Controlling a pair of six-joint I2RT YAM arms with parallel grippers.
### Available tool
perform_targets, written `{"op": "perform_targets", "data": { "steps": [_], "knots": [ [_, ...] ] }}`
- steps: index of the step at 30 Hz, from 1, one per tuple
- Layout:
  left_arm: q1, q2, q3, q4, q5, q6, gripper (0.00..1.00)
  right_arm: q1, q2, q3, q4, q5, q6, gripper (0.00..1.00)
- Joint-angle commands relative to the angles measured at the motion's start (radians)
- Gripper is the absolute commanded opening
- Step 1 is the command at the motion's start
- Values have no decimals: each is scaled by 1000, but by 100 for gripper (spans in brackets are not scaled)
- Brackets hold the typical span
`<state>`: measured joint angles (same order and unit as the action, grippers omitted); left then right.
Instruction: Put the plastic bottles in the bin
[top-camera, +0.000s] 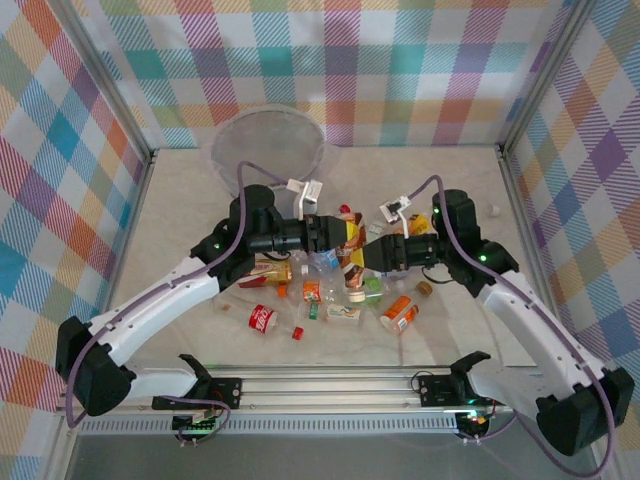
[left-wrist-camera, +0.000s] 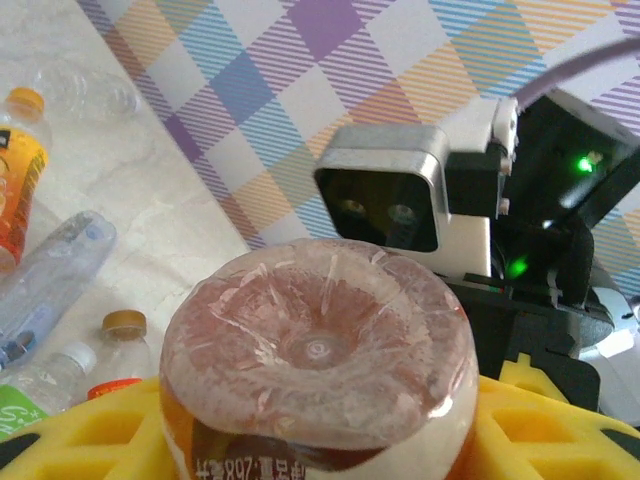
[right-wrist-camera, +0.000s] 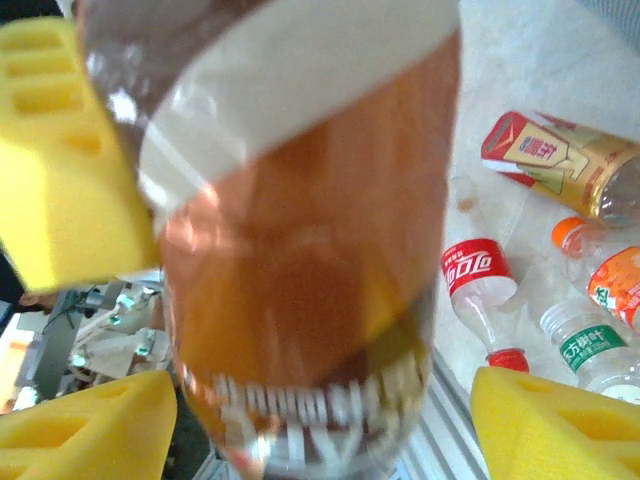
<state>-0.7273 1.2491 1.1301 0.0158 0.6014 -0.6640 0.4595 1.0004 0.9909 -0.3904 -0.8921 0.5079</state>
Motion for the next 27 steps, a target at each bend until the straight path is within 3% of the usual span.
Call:
{"op": "perform_targets", "data": {
  "steps": [1, 7, 19, 27],
  "knots": [
    [22, -45, 113, -134, -24, 76, 48, 6, -91, 46, -41, 87, -62, 83],
    [72, 12, 337, -451, -94, 212, 48, 7, -200, 174, -185, 294, -172, 100],
    [216, 280, 892, -956, -221, 458, 50, 8, -310, 298, -164, 546, -289, 100],
    [325, 466, 1163, -1107, -308, 552, 50, 8, -325, 290, -144, 552, -289, 100]
  ]
}}
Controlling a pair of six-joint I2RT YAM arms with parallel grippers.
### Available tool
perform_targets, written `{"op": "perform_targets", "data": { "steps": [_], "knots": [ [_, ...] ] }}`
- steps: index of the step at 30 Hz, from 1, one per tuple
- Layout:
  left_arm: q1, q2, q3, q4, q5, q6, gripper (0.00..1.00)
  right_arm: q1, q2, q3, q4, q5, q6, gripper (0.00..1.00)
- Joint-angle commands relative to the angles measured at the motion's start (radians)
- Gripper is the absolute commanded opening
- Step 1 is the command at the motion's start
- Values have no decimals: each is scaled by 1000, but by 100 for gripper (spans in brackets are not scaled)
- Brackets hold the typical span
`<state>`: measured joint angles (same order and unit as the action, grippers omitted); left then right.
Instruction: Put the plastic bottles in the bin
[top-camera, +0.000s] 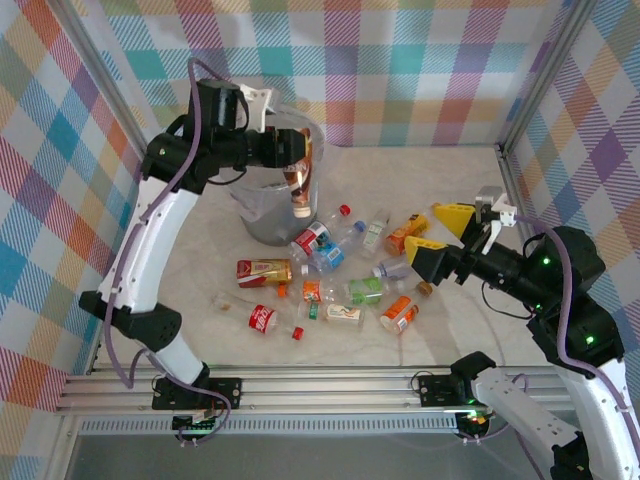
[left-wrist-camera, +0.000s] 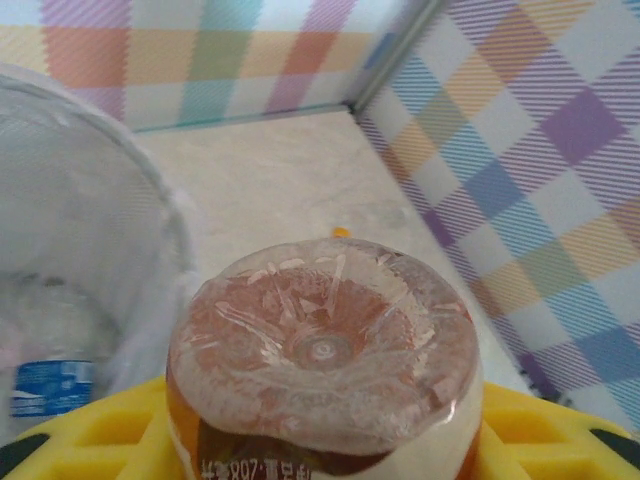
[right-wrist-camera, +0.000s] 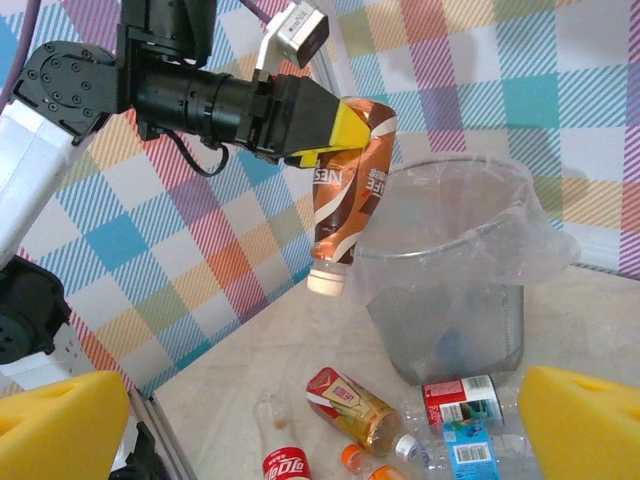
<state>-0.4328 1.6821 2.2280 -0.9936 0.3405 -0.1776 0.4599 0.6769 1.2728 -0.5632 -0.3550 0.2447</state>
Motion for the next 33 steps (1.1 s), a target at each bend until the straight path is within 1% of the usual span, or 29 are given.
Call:
{"op": "perform_targets", "data": {
  "steps": [1, 7, 11, 13, 16, 24, 33],
  "knots": [
    [41, 49, 86, -101, -54, 72, 50, 8, -1, 7, 29, 10, -24, 100],
    [66, 135, 204, -91, -160, 119, 50, 7, 3, -9, 23, -12, -13, 100],
    [79, 183, 282, -80, -185, 116, 50, 7, 7, -13, -3, -13, -16, 100],
    [87, 191, 284, -53, -190, 105, 51, 8, 9, -18, -9, -14, -13, 100],
    [86, 205, 285, -21, -240, 113, 51, 8, 7, -25, -14, -18, -7, 100],
    [88, 281, 287, 20, -382, 219, 51, 8, 5, -14, -42, -21, -5, 100],
    [88, 412, 321, 5, -428, 298, 51, 7, -7, -24, -79, -32, -8, 100]
  ]
}}
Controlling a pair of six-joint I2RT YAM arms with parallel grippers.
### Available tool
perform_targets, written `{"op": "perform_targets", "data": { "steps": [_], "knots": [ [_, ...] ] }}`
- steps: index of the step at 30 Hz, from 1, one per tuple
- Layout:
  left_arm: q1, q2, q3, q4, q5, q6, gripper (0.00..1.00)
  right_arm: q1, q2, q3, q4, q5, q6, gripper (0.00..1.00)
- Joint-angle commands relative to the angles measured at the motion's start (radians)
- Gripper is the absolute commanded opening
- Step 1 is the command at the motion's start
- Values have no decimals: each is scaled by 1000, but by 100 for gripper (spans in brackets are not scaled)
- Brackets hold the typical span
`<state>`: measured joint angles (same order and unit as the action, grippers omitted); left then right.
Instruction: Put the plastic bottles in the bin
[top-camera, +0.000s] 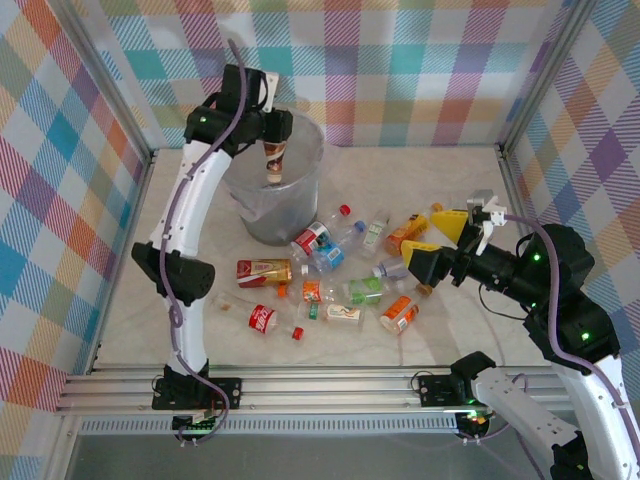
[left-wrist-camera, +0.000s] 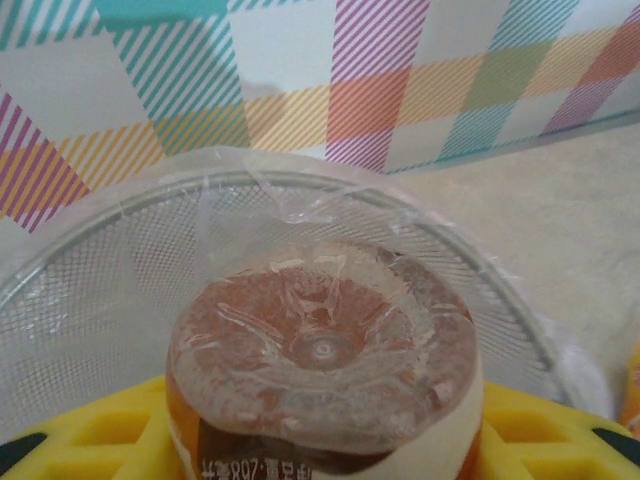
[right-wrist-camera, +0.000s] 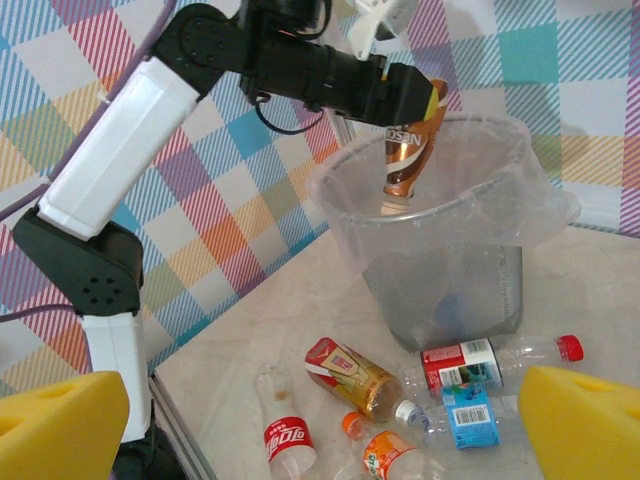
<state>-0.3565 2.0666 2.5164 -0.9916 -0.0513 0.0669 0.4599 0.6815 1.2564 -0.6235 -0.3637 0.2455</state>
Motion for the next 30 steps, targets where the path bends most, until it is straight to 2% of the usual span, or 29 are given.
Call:
{"op": "perform_targets", "data": {
  "steps": [1, 11, 30],
  "knots": [
    [11, 40, 33, -6, -42, 61, 51, 7, -12, -9, -24, -26, -10, 100],
    [11, 131, -10, -57, -60, 122, 50, 8, -5, -18, -37, -36, -9, 100],
    [36, 245, -95, -131, -12, 92, 50, 8, -7, -36, -51, -47, 2, 100]
  ]
}}
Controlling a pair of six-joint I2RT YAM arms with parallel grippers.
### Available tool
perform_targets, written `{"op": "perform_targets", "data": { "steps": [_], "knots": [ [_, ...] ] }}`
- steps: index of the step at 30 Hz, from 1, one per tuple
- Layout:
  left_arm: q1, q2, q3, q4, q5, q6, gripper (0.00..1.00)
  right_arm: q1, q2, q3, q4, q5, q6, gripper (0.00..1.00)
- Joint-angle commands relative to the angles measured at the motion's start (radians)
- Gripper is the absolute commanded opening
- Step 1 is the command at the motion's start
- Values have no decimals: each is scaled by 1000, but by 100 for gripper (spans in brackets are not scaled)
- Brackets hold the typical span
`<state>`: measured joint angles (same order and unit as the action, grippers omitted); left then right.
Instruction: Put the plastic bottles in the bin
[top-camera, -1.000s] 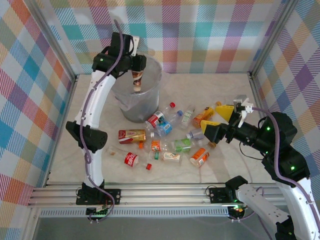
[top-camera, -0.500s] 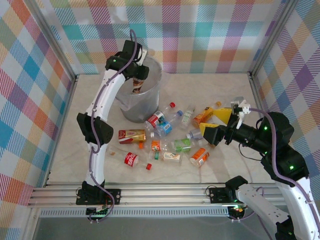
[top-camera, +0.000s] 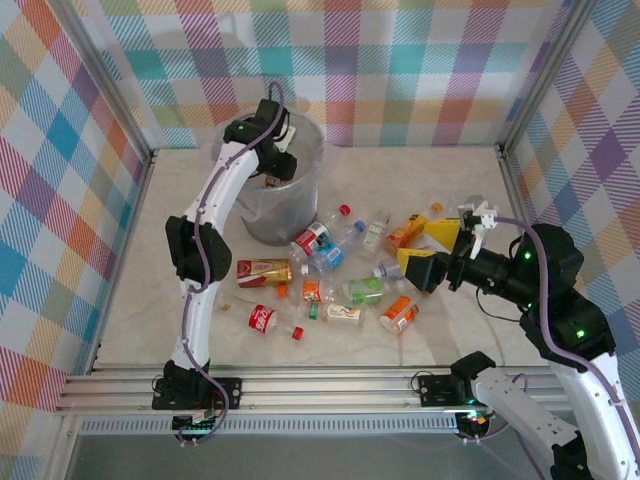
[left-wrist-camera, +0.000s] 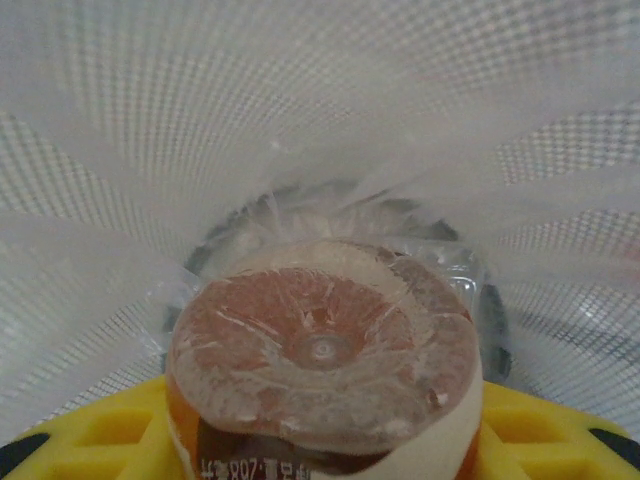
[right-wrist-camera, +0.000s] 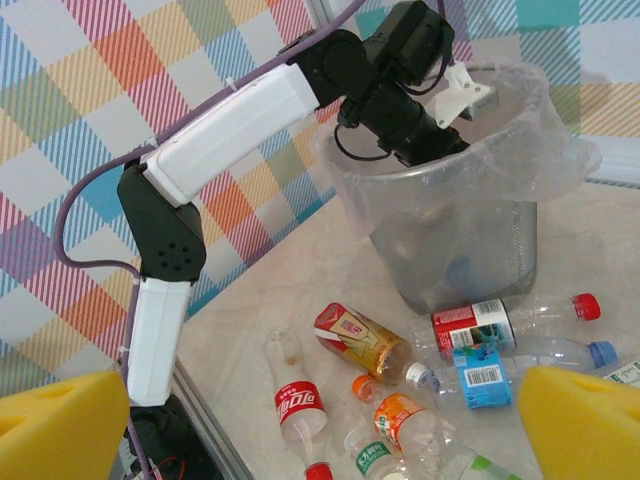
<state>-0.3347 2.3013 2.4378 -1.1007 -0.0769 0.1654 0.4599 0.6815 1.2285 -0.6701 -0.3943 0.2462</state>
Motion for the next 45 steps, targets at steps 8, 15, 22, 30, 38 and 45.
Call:
{"op": "perform_targets", "data": {
  "steps": [8, 15, 22, 30, 38, 45],
  "knots": [
    [14, 33, -66, -10, 20, -15, 50, 7, -5, -7, -16, -11, -4, 100],
    [14, 54, -69, -10, 21, -20, 54, 8, -16, -19, -19, 2, -1, 100],
    [14, 61, -76, -17, 29, -27, 64, 8, -13, -20, -34, 12, 3, 100],
    [20, 46, -70, -24, 52, -43, 73, 8, -29, -36, -38, 24, 14, 100],
    [25, -79, -105, 12, 114, -88, 74, 8, -36, -86, -45, 60, 31, 100],
    [25, -257, -193, 89, 150, -129, 77, 8, -45, -172, -32, 98, 69, 100]
  ]
}}
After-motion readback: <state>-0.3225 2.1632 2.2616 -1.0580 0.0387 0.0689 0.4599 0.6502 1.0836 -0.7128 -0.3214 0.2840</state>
